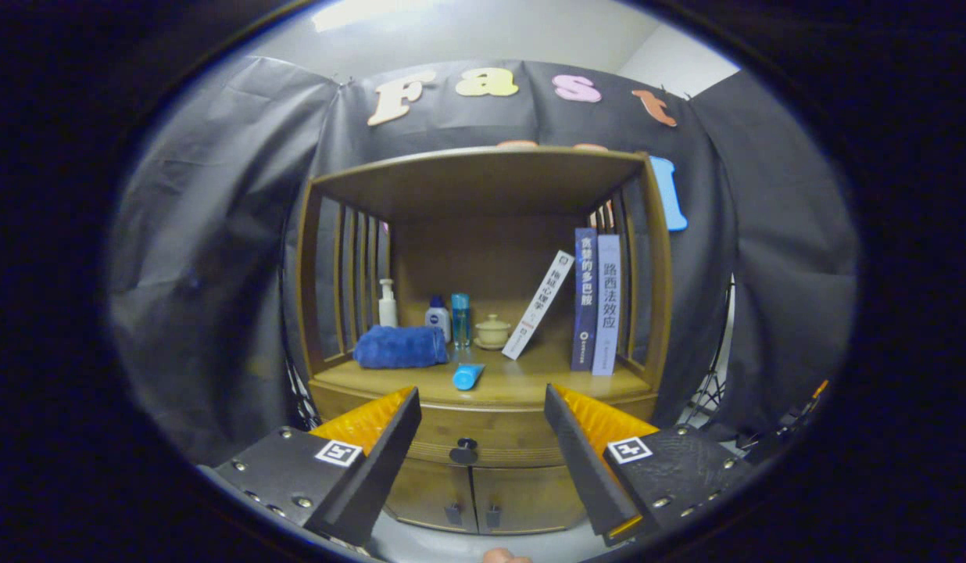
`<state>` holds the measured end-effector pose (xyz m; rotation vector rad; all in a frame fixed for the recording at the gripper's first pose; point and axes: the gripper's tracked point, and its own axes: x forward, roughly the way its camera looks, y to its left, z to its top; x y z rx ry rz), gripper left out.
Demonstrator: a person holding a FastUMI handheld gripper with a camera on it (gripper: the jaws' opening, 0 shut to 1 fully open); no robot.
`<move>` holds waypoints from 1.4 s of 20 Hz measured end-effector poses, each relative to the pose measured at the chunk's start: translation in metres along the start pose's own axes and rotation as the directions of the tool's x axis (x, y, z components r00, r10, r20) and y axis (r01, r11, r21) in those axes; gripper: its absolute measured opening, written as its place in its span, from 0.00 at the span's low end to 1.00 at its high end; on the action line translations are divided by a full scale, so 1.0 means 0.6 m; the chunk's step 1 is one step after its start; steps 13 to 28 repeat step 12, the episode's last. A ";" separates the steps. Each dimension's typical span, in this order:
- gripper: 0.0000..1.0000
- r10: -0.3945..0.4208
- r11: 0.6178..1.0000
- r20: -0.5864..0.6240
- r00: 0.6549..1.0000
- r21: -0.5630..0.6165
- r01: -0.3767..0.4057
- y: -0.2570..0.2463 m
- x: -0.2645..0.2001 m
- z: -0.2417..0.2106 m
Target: Pull open the drawer, take out the items inside it, and place them on the countertop above the cabinet.
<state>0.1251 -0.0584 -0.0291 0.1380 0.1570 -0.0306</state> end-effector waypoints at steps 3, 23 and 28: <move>0.98 0.004 1.000 0.036 0.999 0.017 -0.005 -0.033 -0.054 0.041; 0.98 -0.101 0.995 0.121 0.987 0.037 0.097 -0.176 -0.126 0.101; 0.98 -0.101 0.995 0.121 0.987 0.037 0.097 -0.176 -0.126 0.101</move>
